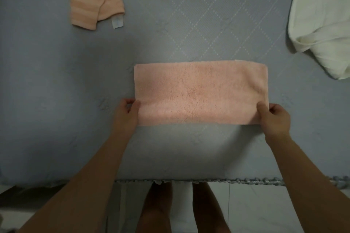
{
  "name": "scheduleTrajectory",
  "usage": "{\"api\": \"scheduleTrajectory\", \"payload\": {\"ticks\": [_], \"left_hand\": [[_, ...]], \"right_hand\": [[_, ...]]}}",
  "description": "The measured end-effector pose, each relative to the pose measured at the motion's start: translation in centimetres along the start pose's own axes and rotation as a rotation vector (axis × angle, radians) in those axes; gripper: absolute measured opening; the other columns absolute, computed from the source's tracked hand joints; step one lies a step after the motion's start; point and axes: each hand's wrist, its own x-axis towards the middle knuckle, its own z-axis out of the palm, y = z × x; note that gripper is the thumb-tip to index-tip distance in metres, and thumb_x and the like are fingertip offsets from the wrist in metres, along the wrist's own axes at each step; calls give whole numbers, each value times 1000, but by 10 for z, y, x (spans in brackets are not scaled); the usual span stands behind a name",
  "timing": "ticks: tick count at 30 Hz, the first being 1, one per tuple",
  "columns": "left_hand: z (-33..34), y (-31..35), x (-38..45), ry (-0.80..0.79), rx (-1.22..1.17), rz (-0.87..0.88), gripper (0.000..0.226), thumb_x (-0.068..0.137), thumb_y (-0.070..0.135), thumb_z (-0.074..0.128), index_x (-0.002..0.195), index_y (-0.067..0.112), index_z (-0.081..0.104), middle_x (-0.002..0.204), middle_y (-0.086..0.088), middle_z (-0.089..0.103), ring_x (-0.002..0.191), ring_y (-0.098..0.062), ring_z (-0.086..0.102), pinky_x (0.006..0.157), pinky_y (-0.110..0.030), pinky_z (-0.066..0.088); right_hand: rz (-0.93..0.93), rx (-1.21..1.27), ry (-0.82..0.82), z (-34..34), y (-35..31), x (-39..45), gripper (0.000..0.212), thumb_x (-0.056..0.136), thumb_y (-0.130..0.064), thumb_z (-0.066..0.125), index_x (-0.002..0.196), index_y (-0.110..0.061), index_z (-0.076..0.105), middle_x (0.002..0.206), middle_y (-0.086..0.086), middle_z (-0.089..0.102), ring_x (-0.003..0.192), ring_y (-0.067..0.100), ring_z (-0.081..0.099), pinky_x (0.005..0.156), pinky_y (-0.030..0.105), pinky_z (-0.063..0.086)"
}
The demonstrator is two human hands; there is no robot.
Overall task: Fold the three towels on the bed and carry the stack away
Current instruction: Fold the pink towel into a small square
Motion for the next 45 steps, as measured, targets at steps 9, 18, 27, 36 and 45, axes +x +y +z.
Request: {"api": "scheduleTrajectory", "payload": {"ticks": [9, 18, 27, 36, 45], "left_hand": [[26, 60, -35, 149, 372, 479, 44, 92, 14, 48, 136, 13, 49, 144, -15, 43, 130, -29, 44, 103, -31, 36], [67, 9, 18, -82, 1007, 943, 71, 94, 61, 29, 155, 28, 14, 164, -2, 3, 151, -29, 11, 121, -48, 7], [62, 30, 17, -57, 990, 780, 89, 83, 62, 40, 156, 27, 2, 164, -9, 0, 150, -38, 7, 118, -58, 8], [54, 3, 37, -143, 1034, 1096, 89, 82, 77, 38, 155, 28, 19, 164, -4, 13, 150, -30, 13, 120, -52, 9], [2, 28, 45, -264, 726, 568, 93, 73, 72, 44, 154, 33, 17, 164, -3, -10, 151, -32, -1, 119, -55, 7]], "right_hand": [[-714, -419, -17, 39, -68, -63, 67, 89, -43, 45, 147, -9, 35, 150, 22, 38, 140, 40, 33, 112, 51, 24], [-992, -872, -218, 107, -30, -40, 78, 95, -57, 28, 156, -16, 2, 164, 6, -5, 151, 25, -7, 119, 52, -2], [-672, -962, -50, 35, -33, -22, 86, 90, -50, 33, 154, -7, -2, 163, 15, -4, 150, 31, -8, 117, 58, -3], [-1034, -894, -204, 105, -45, -23, 75, 95, -48, 28, 156, -14, 1, 164, 8, -2, 151, 25, -7, 120, 51, -2], [-457, -748, 41, 42, -20, -31, 93, 82, -53, 41, 154, -8, 4, 163, 16, 0, 149, 34, -1, 116, 57, 0]]}}
